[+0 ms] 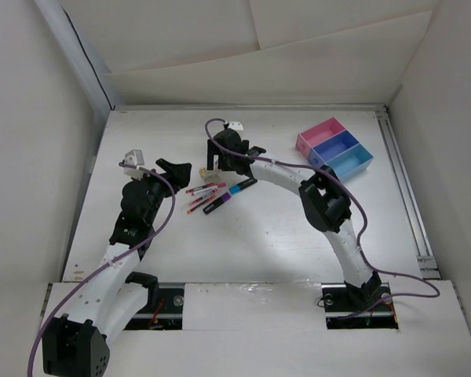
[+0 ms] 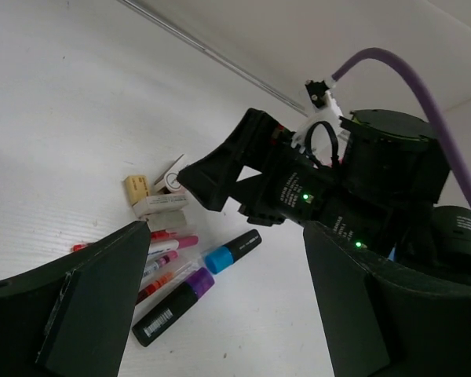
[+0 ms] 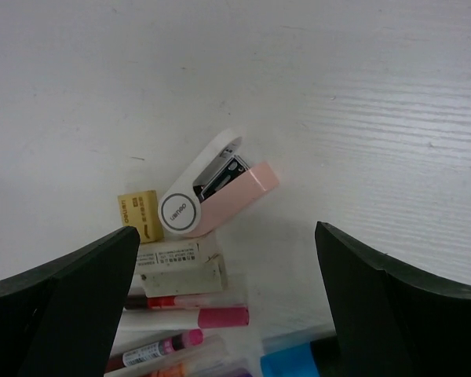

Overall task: Sort the stationery into containers
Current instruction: Grab a piece of stationery with the right arm

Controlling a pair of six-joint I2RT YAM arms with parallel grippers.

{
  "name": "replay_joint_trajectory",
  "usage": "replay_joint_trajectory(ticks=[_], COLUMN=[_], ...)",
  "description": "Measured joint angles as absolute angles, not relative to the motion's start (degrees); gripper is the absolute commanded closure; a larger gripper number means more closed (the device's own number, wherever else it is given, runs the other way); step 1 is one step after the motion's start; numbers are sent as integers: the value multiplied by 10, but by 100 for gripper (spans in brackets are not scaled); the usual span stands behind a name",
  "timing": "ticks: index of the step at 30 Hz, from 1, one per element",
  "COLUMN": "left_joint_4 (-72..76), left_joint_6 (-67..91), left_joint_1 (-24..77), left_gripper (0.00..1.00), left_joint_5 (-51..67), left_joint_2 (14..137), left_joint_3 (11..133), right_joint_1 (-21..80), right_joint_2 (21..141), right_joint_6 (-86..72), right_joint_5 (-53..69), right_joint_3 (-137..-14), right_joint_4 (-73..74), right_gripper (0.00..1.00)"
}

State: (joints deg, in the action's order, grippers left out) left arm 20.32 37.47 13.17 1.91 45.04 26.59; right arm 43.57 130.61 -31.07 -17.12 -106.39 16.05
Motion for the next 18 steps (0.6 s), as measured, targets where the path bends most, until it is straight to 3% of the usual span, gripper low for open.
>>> replay_joint_trajectory(ticks=[8,18], left_joint_4=[204,208], left_joint_6=[376,376], left_joint_1=[132,136], left_gripper=[23,23], left_joint_5=[26,33], left_joint_2=[450,450], left_joint_3=[266,263], right_joint_1=[446,447], right_joint_2=[1377,1396], right_joint_6=[-331,-358], right_joint_5=[-180,-205], right_joint_3=[-1157,-1177], right_joint_4=[195,211], right_gripper=[0,0])
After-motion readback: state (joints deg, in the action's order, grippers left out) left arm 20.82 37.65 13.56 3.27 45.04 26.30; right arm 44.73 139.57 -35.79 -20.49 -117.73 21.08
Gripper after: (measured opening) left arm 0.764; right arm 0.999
